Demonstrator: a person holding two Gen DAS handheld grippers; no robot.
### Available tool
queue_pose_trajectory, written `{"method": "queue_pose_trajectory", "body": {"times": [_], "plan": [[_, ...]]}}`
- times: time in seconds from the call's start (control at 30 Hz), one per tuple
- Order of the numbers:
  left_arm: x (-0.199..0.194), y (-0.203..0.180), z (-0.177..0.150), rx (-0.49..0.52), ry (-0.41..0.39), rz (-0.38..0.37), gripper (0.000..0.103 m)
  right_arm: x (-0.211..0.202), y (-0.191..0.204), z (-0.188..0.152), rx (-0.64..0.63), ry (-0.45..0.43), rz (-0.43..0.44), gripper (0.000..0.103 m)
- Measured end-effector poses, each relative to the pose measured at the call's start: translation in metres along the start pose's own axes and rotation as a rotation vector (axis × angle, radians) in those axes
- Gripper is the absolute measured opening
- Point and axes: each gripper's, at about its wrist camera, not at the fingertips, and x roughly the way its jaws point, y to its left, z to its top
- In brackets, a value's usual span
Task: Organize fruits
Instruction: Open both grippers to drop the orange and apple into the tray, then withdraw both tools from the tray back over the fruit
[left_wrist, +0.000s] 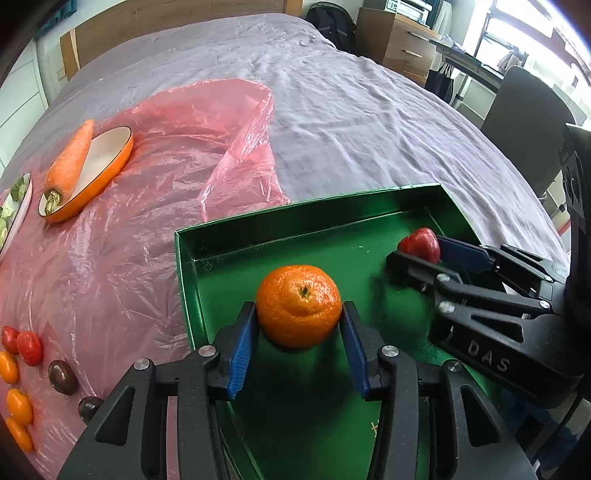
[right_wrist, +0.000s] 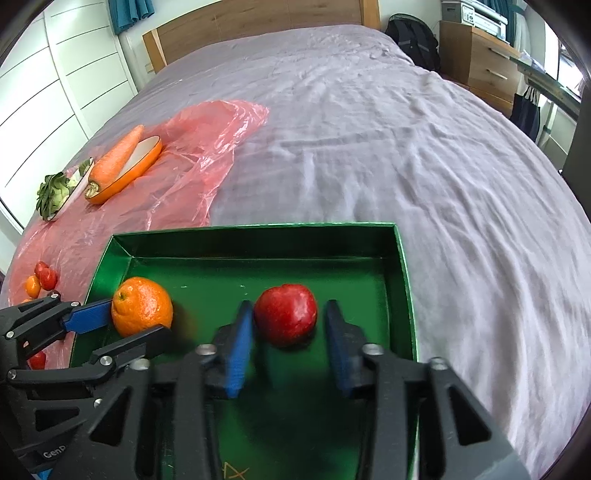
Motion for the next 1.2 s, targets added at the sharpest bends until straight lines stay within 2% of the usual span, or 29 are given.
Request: {"method": "queue_pose_trajectory", "body": {"times": [0.03,0.3,0.53,0.97,1.2], "plan": [[-0.001,0.0,0.001,-0.001,-0.009,0.003,0.045,-0.001,-0.001,-0.001,0.007,-0.004,-0.001,0.099],[-0.022,-0.011,-0.004,0.019,-0.055,0.014,0.052,-0.024,-0.001,-0.005,0.017,-0.027,-0.021,0.1],[-0.056,-0.027,-0.02,0.04,-0.097,-0.002,0.052,-0.062,0.003,-0.02,0.003,-0.042,-0.046,0.1],[-0.138,-0.055,-0.074,0.067,-0.171,-0.001,0.052,-0.151,0.007,-0.078,0.021,-0.069,-0.067,0.1],[-0.175,-0.061,-0.109,0.11,-0.179,0.04,0.052,-0.194,0.017,-0.113,0.028,-0.092,-0.054,0.1]]}}
